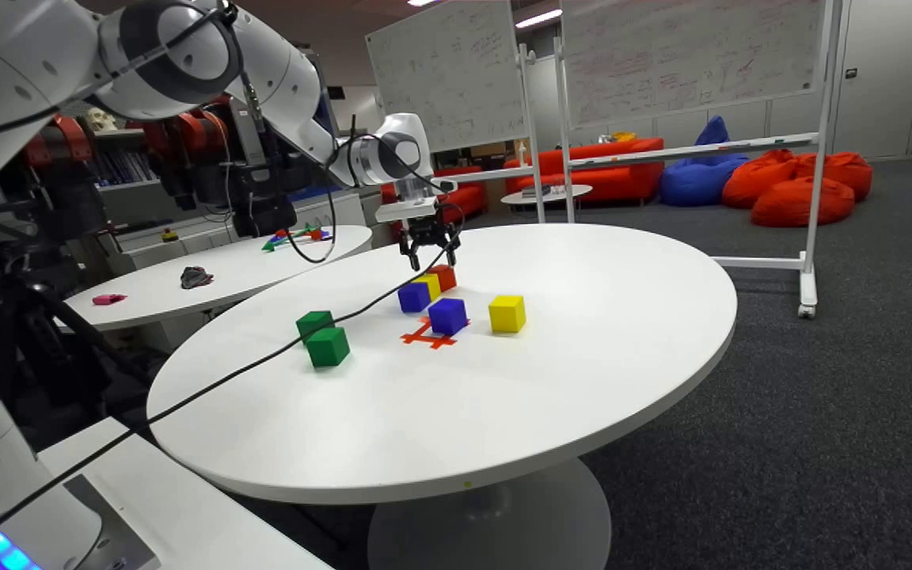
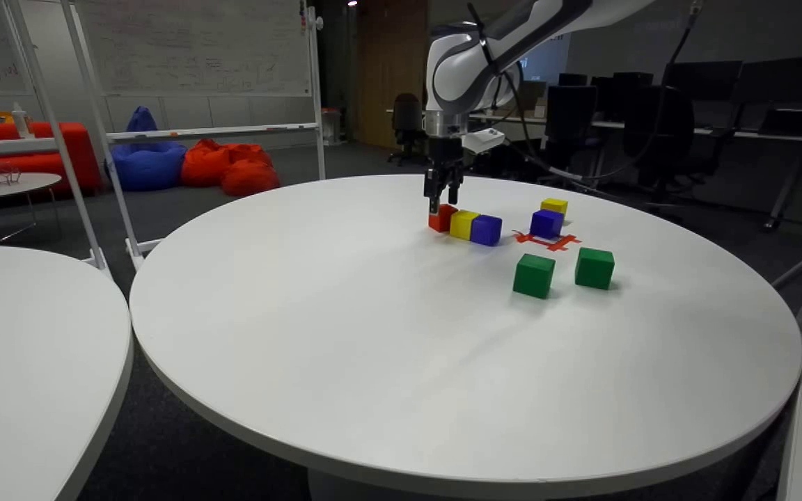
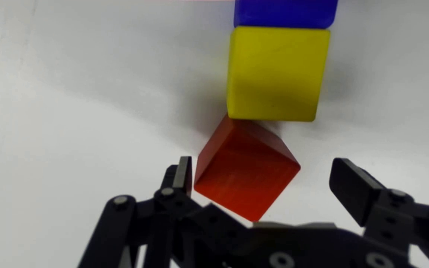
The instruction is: Pick up the red object and put it at the center of the table
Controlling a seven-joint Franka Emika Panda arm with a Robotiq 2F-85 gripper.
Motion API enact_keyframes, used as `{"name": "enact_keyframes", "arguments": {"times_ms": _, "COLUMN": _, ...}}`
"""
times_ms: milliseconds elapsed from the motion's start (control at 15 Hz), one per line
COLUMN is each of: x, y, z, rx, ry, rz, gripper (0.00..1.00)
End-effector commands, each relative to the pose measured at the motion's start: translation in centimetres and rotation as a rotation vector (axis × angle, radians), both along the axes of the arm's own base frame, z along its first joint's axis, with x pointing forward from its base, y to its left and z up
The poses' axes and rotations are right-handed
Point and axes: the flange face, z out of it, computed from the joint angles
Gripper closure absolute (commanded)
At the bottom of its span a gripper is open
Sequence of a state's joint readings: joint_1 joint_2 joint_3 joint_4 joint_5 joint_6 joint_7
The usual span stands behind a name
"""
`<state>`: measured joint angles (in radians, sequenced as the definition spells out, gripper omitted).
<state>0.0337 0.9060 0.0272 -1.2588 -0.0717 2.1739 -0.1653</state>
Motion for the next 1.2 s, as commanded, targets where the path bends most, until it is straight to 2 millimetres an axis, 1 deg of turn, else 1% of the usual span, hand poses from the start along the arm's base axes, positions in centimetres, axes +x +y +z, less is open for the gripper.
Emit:
{"name": "enact_keyframes", "arguments": {"times_ms": 0, "x": -0.1, "y": -0.6, "z": 0.3, "rx": 0.009, "ry": -0.008, "rz": -0.004, "gripper": 0.00}}
{"name": "enact_keyframes", "arguments": {"times_ms": 133, "x": 0.1, "y": -0.3, "z": 0.0, "rx": 0.000, "ry": 0.001, "rz": -0.005, "gripper": 0.00}}
{"name": "enact_keyframes", "arguments": {"times_ms": 467, "x": 0.1, "y": -0.4, "z": 0.0, "rx": -0.001, "ry": 0.004, "rz": -0.008, "gripper": 0.00}}
{"name": "enact_keyframes", "arguments": {"times_ms": 1133, "x": 0.2, "y": -1.5, "z": -0.7, "rx": -0.005, "ry": 0.012, "rz": -0.021, "gripper": 0.00}}
